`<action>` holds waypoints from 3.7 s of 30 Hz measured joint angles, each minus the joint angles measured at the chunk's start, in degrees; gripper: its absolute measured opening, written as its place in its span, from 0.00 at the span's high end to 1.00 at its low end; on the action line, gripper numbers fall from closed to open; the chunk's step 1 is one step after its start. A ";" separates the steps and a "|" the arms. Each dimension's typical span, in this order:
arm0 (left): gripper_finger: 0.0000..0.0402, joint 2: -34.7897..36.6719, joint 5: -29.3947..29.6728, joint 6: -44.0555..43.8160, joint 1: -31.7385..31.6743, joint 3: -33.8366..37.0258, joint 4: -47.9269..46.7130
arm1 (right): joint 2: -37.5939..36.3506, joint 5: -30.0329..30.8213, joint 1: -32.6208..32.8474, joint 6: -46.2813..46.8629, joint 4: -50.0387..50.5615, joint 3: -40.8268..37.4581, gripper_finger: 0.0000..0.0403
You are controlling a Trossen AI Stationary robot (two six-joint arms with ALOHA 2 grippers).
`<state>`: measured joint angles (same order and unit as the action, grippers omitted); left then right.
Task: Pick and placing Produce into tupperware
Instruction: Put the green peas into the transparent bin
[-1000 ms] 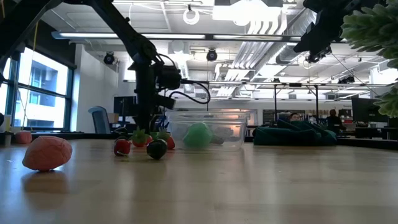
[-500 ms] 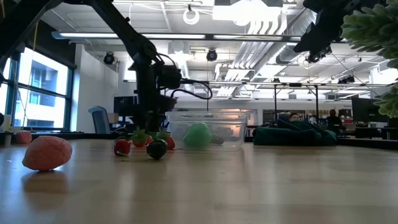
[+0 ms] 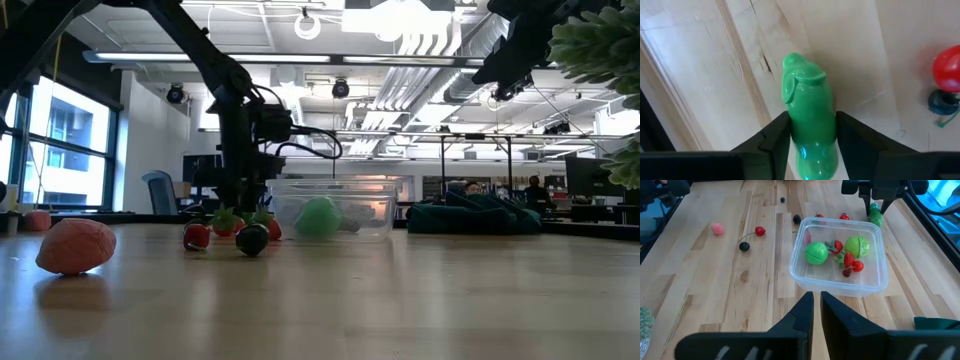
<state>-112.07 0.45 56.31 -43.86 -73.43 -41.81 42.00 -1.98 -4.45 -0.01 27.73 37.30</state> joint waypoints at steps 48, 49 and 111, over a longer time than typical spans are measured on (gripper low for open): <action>0.67 10.81 -14.07 -4.99 13.09 -17.14 -4.65 | -0.02 0.00 0.00 -0.02 0.00 0.00 0.94; 0.67 10.49 -14.49 -5.33 14.12 -17.30 -3.16 | 0.00 0.02 0.00 -0.02 0.00 0.00 0.94; 0.65 -6.58 7.13 0.93 27.50 -17.42 -0.18 | 0.00 0.01 -0.01 -0.01 0.35 0.00 0.94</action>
<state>-118.65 7.57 57.23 -16.36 -90.85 -41.99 42.00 -1.97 -4.46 -0.02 28.07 37.30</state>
